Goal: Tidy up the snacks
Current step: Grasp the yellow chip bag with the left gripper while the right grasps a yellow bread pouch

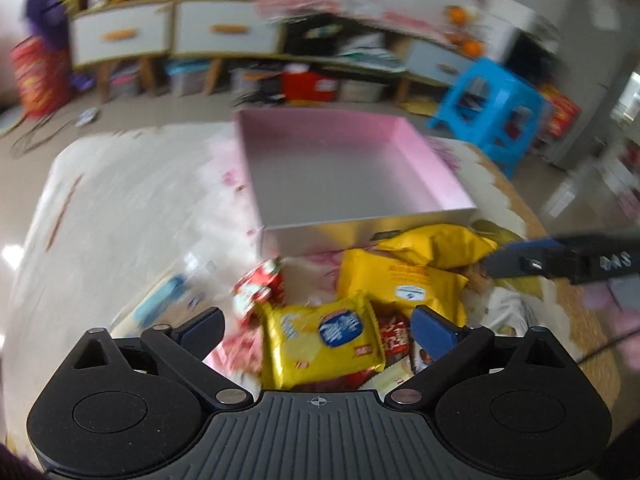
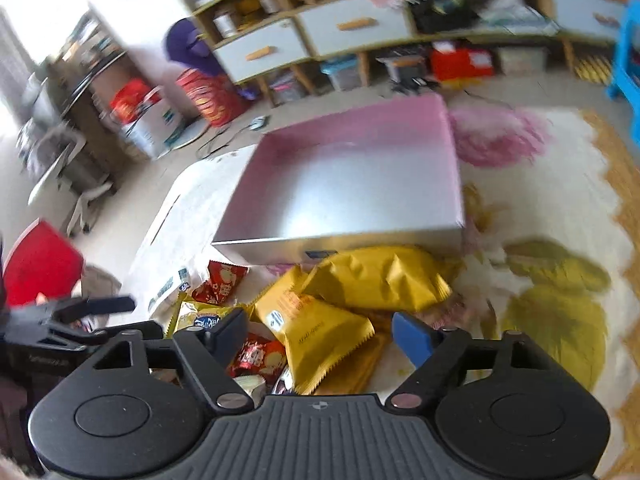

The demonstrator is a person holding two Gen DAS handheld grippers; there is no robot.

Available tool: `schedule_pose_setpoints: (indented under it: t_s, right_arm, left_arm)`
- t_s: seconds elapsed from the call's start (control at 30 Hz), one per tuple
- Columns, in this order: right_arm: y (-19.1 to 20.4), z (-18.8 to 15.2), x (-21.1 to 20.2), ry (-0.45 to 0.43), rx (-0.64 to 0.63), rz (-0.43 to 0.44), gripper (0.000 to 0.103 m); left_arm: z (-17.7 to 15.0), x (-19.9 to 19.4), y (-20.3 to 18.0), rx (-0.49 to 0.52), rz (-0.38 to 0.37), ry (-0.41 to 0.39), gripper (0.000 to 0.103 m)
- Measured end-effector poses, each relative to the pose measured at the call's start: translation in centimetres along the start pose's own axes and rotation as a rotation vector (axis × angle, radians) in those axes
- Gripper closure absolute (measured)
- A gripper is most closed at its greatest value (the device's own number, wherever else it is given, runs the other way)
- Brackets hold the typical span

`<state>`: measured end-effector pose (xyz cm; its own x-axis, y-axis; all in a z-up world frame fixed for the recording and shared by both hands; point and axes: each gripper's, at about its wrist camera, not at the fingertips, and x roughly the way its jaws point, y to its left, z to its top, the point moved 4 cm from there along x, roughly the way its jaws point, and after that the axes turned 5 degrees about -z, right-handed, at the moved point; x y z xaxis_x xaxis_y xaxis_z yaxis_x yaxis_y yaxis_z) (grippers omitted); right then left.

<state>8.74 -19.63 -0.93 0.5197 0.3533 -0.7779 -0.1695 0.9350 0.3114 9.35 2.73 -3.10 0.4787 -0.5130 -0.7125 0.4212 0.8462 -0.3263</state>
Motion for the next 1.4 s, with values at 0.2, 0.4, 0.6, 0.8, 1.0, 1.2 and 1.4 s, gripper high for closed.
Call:
schedule_pose_setpoints:
  t_s: [0.2, 0.4, 0.6, 0.8, 1.0, 1.2, 1.4]
  right_arm:
    - [0.6, -0.1, 2.0, 0.020, -0.055, 0.086, 0.053]
    - [1.3, -0.5, 3.7, 0.037, -0.137, 0.089, 0.055]
    - [1.4, -0.9, 4.4, 0.022, -0.187, 0.077, 0.052]
    - [1.9, -1.3, 4.5, -0.004, -0.246, 0.065, 0.045]
    - [2.9, -2.1, 5.2, -0.004, -0.346, 0.011, 0.037]
    - [3.4, -2.7, 5.6, -0.017, -0.378, -0.026, 0.038]
    - [3.4, -2.5, 5.6, -0.009, -0.375, -0.039, 0.045]
  left_arm:
    - [-0.1, 1.6, -0.5, 0.160, -0.120, -0.022, 0.017]
    - [-0.4, 3.1, -1.1, 0.266, -0.171, 0.014, 0.020]
    - [-1.3, 3.8, -0.7, 0.292, -0.168, 0.071, 0.026]
    - [-3.1, 3.7, -0.6, 0.344, -0.177, 0.129, 0.026]
    - [-4.1, 3.1, -0.7, 0.393, -0.168, 0.142, 0.024]
    - [-5.4, 2.4, -1.6, 0.457, -0.121, 0.158, 0.022]
    - [-6.7, 1.8, -2.2, 0.516, -0.092, 0.183, 0.021]
